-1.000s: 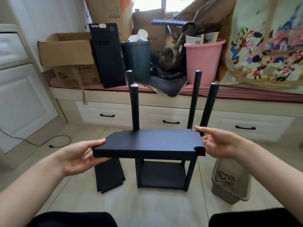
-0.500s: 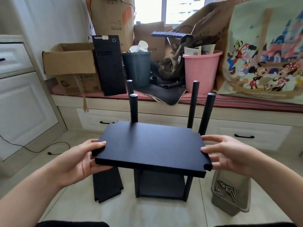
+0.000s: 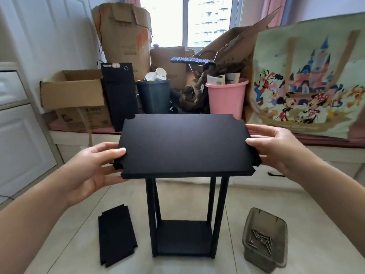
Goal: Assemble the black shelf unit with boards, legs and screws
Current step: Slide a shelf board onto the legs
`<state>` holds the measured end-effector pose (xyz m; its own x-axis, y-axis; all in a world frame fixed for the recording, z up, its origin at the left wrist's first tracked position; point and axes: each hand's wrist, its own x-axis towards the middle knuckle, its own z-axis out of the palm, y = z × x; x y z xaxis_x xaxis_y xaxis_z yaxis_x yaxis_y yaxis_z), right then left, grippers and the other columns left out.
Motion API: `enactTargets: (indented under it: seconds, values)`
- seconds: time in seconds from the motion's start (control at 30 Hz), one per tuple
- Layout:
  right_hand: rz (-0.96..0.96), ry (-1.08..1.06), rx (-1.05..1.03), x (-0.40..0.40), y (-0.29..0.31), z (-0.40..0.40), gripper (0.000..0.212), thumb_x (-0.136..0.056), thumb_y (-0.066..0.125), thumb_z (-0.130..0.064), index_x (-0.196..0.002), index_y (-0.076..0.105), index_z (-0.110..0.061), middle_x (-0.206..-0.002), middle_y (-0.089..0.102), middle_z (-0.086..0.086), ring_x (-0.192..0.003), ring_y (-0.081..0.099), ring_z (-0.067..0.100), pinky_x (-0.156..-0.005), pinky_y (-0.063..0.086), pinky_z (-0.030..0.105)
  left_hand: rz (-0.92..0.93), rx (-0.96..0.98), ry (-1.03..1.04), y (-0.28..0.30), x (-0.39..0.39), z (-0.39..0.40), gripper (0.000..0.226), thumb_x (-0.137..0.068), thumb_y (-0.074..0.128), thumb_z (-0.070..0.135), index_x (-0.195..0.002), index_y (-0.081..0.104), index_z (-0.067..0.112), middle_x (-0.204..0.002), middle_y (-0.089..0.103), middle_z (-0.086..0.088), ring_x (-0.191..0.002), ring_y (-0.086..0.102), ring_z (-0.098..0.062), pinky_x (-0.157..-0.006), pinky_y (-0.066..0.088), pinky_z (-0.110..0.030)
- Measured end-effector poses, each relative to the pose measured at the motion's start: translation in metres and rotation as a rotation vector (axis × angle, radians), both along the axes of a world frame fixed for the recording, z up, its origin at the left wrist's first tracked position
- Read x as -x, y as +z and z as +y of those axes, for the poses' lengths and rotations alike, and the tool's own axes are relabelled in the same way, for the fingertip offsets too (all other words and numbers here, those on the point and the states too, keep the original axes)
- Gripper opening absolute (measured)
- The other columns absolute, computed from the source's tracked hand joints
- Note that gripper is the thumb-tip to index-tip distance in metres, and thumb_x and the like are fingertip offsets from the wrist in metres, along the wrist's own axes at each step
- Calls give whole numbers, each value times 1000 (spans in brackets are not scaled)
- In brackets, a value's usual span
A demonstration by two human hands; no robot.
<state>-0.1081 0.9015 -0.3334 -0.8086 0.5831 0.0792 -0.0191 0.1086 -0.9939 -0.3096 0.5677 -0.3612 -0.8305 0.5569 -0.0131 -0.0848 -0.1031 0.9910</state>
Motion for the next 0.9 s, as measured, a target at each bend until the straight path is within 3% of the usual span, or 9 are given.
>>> enactTargets:
  seconds: [0.13,0.27,0.33,0.43,0.53,0.6,0.67,0.73,0.9]
  values:
    - [-40,-38,-16,20,31,16,35,-91,66,-5,-124,63,-17,-103,74,8,-73,75,16,-51,57,29,30,-7,45,32,14,19,32,-71,74,22,-101,71,11,-89,77,-7,-74,76,-23,-60,61,-32]
    - [-109,-84,-28,47,51,32,37,-88,71,-10,-123,63,-11,-108,70,13,-86,71,23,-52,56,27,28,24,87,54,37,40,17,-88,71,20,-98,70,8,-78,75,-4,-62,73,-17,-54,59,-27]
    - [-143,-109,-30,63,60,41,33,-87,72,-8,-119,64,-8,-105,69,14,-84,70,23,-52,56,26,29,52,123,61,50,52,16,-91,70,23,-97,69,8,-71,73,-2,-57,71,-15,-51,58,-27]
    - [-194,-125,-4,87,72,58,23,-87,72,-7,-109,68,-3,-90,70,12,-63,69,19,-45,54,23,54,97,159,68,72,69,18,-92,71,28,-97,69,10,-70,73,-2,-55,70,-14,-50,58,-27]
    - [-274,-112,8,108,75,75,14,-86,72,-8,-97,67,-1,-96,69,14,-70,66,20,-58,58,29,21,110,144,71,92,83,18,-91,72,28,-96,69,11,-70,73,-3,-53,69,-15,-50,57,-27]
    - [-328,-96,14,120,74,86,13,-86,73,-9,-94,66,-3,-98,68,14,-71,65,20,-55,57,28,-27,108,145,69,102,90,20,-89,74,27,-95,67,9,-64,70,-4,-49,65,-15,-49,57,-26]
    - [-391,-71,16,128,71,94,12,-85,74,-12,-90,66,-5,-83,70,11,-60,67,17,-44,49,20,-93,111,147,65,111,95,22,-88,75,26,-93,65,7,-60,67,-5,-47,62,-15,-49,57,-25]
    - [-438,-51,25,134,65,100,14,-84,75,-14,-88,65,-5,-65,71,9,-50,67,15,-51,45,17,-145,144,135,59,116,98,24,-87,75,26,-92,65,5,-63,70,-9,-47,62,-15,-49,57,-25]
    - [-445,-15,63,146,46,106,15,-86,73,-9,-71,74,-4,-58,71,6,-47,68,14,-39,49,20,-161,189,155,48,127,102,26,-88,74,26,-93,67,1,-70,72,-15,-47,60,-15,-48,56,-25]
